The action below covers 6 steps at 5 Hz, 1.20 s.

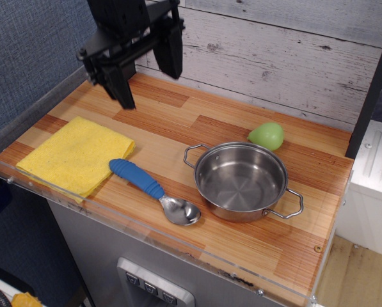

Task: Place the yellow towel behind the blue spoon

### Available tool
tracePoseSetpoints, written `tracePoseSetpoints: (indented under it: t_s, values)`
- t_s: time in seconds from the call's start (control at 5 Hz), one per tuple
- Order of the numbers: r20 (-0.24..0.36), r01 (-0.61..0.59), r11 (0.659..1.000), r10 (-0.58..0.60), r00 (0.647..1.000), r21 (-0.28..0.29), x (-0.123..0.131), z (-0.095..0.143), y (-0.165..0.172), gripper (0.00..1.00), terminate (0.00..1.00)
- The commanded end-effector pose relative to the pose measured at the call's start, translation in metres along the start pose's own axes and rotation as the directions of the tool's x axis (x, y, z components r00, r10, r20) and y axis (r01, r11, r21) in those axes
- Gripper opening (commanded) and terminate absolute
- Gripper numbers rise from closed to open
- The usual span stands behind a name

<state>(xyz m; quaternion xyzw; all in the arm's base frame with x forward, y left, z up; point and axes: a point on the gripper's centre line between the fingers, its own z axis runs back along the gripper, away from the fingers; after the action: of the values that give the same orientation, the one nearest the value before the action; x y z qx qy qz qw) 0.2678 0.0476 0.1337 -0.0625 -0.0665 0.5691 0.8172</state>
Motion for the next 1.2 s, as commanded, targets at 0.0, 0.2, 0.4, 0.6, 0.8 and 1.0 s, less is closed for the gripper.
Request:
tracePoseSetpoints:
  t_s: [0.0,0.2,0.4,0.6,0.8,1.0]
  values:
    - [0.059,-0.039,0.999,0.041,0.997,-0.021,0.019,0.02,0.02,1.0,0.0]
    - [0.069,-0.043,0.999,0.044,0.997,-0.021,0.027,0.023,0.032,1.0,0.0]
    - [0.08,-0.07,0.998,0.069,0.994,0.001,0.035,0.022,0.048,1.0,0.0]
    - [0.092,-0.092,0.996,0.091,0.992,0.013,0.045,0.019,0.062,1.0,0.0]
    - [0.108,-0.075,0.997,0.071,0.992,0.032,0.057,0.011,0.07,1.0,0.0]
    - [0.121,-0.061,0.997,0.055,0.991,0.047,0.069,0.005,0.072,1.0,0.0]
